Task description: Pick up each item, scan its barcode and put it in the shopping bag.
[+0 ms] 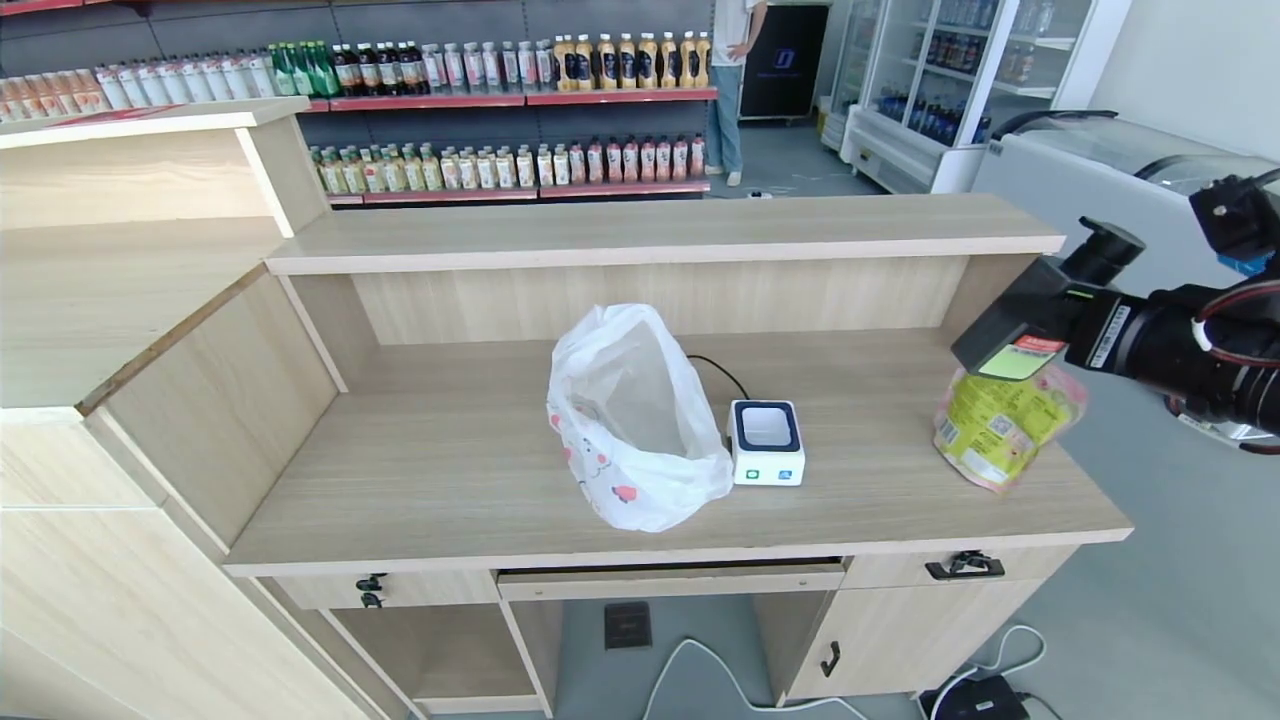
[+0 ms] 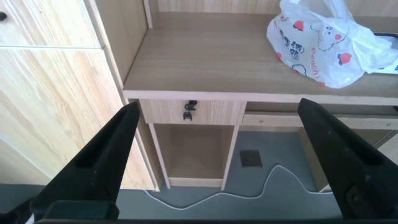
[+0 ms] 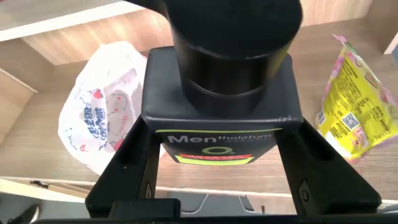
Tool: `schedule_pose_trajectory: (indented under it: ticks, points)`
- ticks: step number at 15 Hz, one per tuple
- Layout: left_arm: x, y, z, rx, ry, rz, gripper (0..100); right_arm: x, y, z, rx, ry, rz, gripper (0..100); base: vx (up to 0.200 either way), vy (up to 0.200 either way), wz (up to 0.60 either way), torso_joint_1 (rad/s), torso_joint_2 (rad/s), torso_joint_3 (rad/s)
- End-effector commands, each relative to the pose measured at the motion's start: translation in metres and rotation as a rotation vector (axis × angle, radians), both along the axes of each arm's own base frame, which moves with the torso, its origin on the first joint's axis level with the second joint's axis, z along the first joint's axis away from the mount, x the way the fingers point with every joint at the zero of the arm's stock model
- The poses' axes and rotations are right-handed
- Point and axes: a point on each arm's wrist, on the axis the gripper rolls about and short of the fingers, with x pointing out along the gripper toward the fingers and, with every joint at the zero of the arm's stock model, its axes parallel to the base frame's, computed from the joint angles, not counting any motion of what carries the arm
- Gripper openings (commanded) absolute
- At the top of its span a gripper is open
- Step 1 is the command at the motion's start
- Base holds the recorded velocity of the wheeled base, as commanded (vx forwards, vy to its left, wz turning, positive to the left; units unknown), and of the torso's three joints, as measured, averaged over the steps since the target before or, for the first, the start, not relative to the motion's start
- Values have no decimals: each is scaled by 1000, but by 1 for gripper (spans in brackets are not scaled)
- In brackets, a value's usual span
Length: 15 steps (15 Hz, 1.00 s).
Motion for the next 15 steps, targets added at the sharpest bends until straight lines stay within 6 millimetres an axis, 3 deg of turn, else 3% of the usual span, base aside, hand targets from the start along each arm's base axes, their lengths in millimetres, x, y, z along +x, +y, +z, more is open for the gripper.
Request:
schedule_pose_trajectory:
  ticks: [1, 4, 8, 13, 15]
  points:
    - [0, 0, 0, 0, 0, 1, 100, -5, -5, -2, 1, 6, -20, 0, 0, 0, 0, 0, 0, 0]
    - [0, 0, 0, 0, 0, 1, 100, -22, -9, -13, -8, 62, -53, 0, 0, 0, 0, 0, 0, 0]
    - [0, 0, 0, 0, 0, 1, 100, -20, -13, -17, -56, 95, -254, 0, 0, 0, 0, 0, 0, 0]
    - [0, 0, 0, 0, 0, 1, 100, -14, -9, -4, 33, 89, -251, 0, 0, 0, 600, 1, 3, 1]
    - [0, 0, 0, 0, 0, 1, 100, -9, -6, -2, 179, 113, -250, 0, 0, 0, 300, 4, 4, 1]
